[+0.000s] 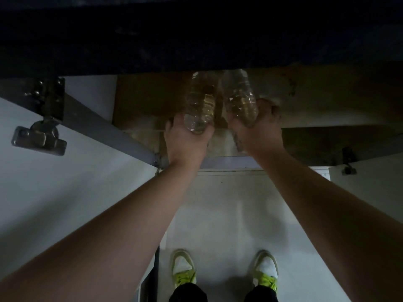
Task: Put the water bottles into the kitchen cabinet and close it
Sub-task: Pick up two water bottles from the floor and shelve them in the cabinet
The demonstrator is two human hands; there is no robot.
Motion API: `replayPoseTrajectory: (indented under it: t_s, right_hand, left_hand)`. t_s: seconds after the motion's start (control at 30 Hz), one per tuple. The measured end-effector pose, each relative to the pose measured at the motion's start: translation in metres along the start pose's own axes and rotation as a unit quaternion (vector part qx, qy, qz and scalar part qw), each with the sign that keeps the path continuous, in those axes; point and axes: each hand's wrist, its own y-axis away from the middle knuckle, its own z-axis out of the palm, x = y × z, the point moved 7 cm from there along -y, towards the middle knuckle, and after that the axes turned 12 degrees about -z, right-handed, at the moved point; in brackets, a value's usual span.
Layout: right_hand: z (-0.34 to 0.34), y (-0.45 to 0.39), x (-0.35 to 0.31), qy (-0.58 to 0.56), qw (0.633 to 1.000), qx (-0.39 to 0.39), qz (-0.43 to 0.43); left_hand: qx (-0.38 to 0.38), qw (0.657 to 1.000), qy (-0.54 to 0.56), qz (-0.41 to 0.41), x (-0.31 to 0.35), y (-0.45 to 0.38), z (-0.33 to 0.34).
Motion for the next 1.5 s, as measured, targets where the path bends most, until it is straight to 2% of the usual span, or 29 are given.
replayPoseTrajectory:
  t_s: [0.1,0.2,0.27,0.33,0.47,0.63,0.97,1.3,1.5]
  right_hand:
    - [-0.008,0.015,0.0,-0.069,0.997,-0.001,-0.027]
    - [-0.017,0.046,0.007,-0.068,0.996,-0.01,-0.061]
    - [-0.014,0.065,0.012,-0.04,0.996,-0.027,-0.073]
    - [-0.007,0.074,0.016,-0.015,0.996,-0.028,-0.08]
    - [-0.004,0.067,0.012,-0.021,0.996,0.018,-0.08]
    - [0.004,0.05,0.001,-0.013,0.995,0.045,-0.089]
    - [0.011,0.023,-0.012,0.036,0.976,0.089,-0.196]
    - [0.021,-0.004,-0.012,0.084,0.971,0.113,-0.194]
    - [0.024,-0.015,-0.01,0.082,0.98,0.052,-0.175]
  left_hand:
    - [-0.061,0.998,0.018,0.017,-0.001,0.003,-0.001]
    - [-0.12,0.991,0.012,0.053,-0.008,0.017,-0.012]
    - [-0.134,0.987,-0.01,0.084,-0.015,0.028,-0.021]
    - [-0.121,0.985,-0.046,0.115,-0.019,0.035,-0.026]
    - [-0.056,0.975,-0.142,0.163,-0.016,0.033,-0.028]
    - [-0.033,0.968,-0.146,0.203,-0.01,0.032,-0.021]
    - [0.022,0.95,-0.177,0.255,0.019,-0.002,-0.007]
    - [0.028,0.952,-0.183,0.242,0.032,-0.018,0.003]
    - [0.026,0.947,-0.224,0.23,0.039,-0.033,0.005]
